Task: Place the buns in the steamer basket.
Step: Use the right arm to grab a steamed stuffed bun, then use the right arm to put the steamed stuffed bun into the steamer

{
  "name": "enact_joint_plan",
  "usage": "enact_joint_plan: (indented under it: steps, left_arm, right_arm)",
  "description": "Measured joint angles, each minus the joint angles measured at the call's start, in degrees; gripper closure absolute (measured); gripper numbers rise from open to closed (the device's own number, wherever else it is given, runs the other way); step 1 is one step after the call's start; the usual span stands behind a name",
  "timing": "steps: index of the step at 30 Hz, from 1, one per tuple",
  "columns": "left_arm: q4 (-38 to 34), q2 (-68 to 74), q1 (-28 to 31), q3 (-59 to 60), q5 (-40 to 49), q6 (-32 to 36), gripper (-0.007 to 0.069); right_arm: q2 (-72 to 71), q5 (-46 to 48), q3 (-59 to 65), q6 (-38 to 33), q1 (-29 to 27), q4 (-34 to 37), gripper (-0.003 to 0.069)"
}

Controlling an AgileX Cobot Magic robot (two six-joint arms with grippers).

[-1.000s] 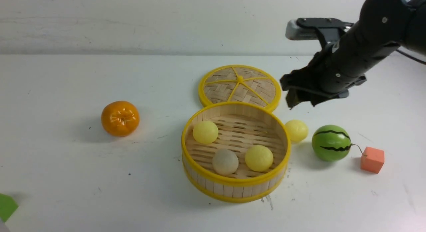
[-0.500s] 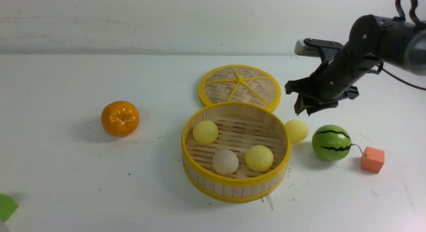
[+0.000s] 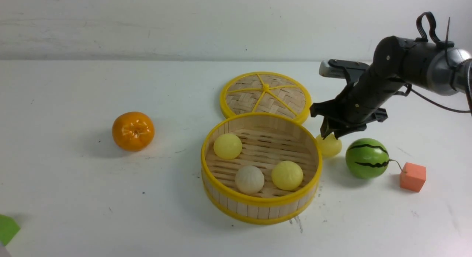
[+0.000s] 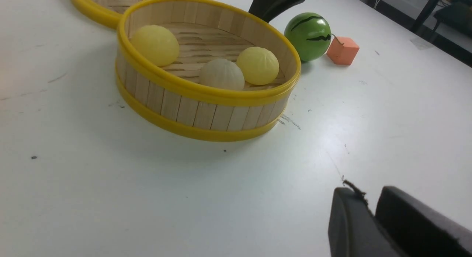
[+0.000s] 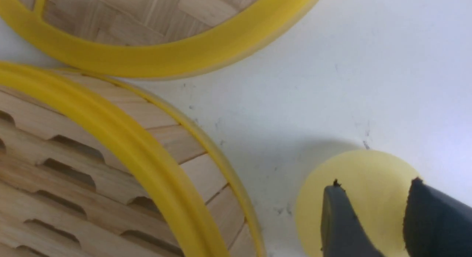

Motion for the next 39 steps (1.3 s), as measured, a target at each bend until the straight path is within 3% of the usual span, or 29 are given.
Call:
enact_joint_plan:
  steps: [7,16,24,27,32,39]
  left_arm:
    - [0.00,0.00,0.00,0.00,0.00,0.00,0.0515]
    - [0.00,0.00,0.00,0.00,0.00,0.00,0.0513]
    - [0.00,0.00,0.00,0.00,0.00,0.00,0.0508]
    - [0.00,0.00,0.00,0.00,0.00,0.00,0.0503]
    - [0.00,0.00,0.00,0.00,0.00,0.00,0.0497]
    - [0.00,0.00,0.00,0.00,0.00,0.00,0.0494]
  right_arm:
    - [1.08,-0.79,-0.02,-0.05,0.00,-0.28,0.0417]
    - [0.78,-0.17,-0.07,-1.48,0.00,-0.39,0.0652]
    - [-5.38,3.34,-0.07,-2.65,0.05,-1.20,0.0659]
    - [-10.60,5.55,-0.07,-4.84,1.38,1.47,0.0659]
    - [-13.75,7.53,-0.07,-6.09,6.85,5.36,0.0659]
    - [-8.28,4.07,-0.02,-6.27,12.88,5.46,0.0630]
